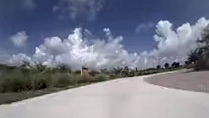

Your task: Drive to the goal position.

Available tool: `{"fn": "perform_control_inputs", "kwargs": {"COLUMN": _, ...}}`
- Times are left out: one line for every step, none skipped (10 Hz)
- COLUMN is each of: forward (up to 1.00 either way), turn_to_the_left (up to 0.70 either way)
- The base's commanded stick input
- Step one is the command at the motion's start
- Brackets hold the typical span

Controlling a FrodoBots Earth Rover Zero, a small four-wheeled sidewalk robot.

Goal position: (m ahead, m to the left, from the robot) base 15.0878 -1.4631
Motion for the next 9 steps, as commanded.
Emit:
{"fn": "perform_control_inputs", "kwargs": {"forward": 0.70, "turn_to_the_left": 0.00}}
{"fn": "perform_control_inputs", "kwargs": {"forward": 0.70, "turn_to_the_left": 0.00}}
{"fn": "perform_control_inputs", "kwargs": {"forward": 0.70, "turn_to_the_left": 0.00}}
{"fn": "perform_control_inputs", "kwargs": {"forward": 0.70, "turn_to_the_left": 0.00}}
{"fn": "perform_control_inputs", "kwargs": {"forward": 0.70, "turn_to_the_left": 0.00}}
{"fn": "perform_control_inputs", "kwargs": {"forward": 0.70, "turn_to_the_left": 0.00}}
{"fn": "perform_control_inputs", "kwargs": {"forward": 0.70, "turn_to_the_left": 0.00}}
{"fn": "perform_control_inputs", "kwargs": {"forward": 0.70, "turn_to_the_left": 0.00}}
{"fn": "perform_control_inputs", "kwargs": {"forward": 0.70, "turn_to_the_left": 0.00}}
